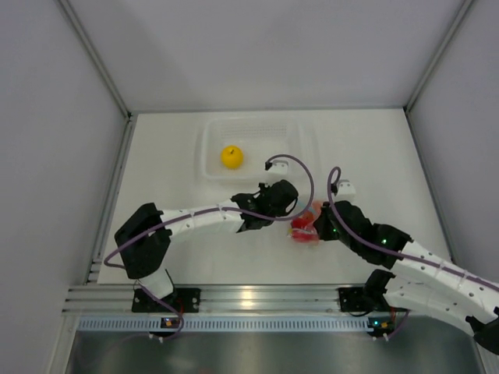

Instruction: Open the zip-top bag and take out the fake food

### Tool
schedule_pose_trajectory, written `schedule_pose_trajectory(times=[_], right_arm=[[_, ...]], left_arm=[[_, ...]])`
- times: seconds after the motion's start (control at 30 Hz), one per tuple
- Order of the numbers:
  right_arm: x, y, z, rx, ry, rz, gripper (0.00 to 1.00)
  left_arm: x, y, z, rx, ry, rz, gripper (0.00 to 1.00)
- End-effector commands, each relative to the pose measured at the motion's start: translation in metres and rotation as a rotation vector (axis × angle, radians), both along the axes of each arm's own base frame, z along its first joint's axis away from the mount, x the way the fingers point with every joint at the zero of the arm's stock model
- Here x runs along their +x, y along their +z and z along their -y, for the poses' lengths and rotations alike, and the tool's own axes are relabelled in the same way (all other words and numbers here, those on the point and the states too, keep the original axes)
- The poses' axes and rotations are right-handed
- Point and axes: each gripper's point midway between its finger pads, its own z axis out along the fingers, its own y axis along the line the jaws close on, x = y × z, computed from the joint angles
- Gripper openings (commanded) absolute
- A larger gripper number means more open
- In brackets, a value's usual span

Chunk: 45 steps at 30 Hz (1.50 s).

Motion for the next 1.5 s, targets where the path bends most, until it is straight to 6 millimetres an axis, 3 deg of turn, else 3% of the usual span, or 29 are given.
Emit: schedule_pose_trajectory(times=[0.0, 0.27, 0.47, 0.67, 0.87, 1.17, 1.47], right_arm=[[0.002, 0.017, -0.03, 0.115, 0.082, -0.013, 0.0], [0.015, 0.028, -0.019, 0.062, 0.011, 0.028, 0.0], [0.02, 0.035, -0.017, 0.07, -0.014, 0.059, 0.0], [0.018, 0.035, -0.017, 0.03, 0.023, 0.056, 0.0], [0.016, 0.035, -0.009, 0.023, 0.012, 0.071, 0.0], [0.007, 0.043, -0.006, 0.049, 0.042, 0.079, 0.0], [-0.003, 0.027, 0.01, 0.03, 0.018, 0.057, 0.0]], left_arm=[[-0.006, 0.025, -0.001, -0.051, -0.042, 0.008, 0.0], [-0.056, 0.039, 0.036, -0.21, -0.258, -0.134, 0.05], [-0.086, 0.049, 0.051, -0.252, -0.352, -0.163, 0.22], [-0.104, 0.033, 0.066, -0.251, -0.416, -0.235, 0.43], [-0.108, 0.019, 0.07, -0.199, -0.428, -0.226, 0.57], [-0.096, 0.008, 0.065, -0.142, -0.355, -0.187, 0.66], [-0.099, 0.001, 0.1, -0.169, -0.415, -0.234, 0.77]])
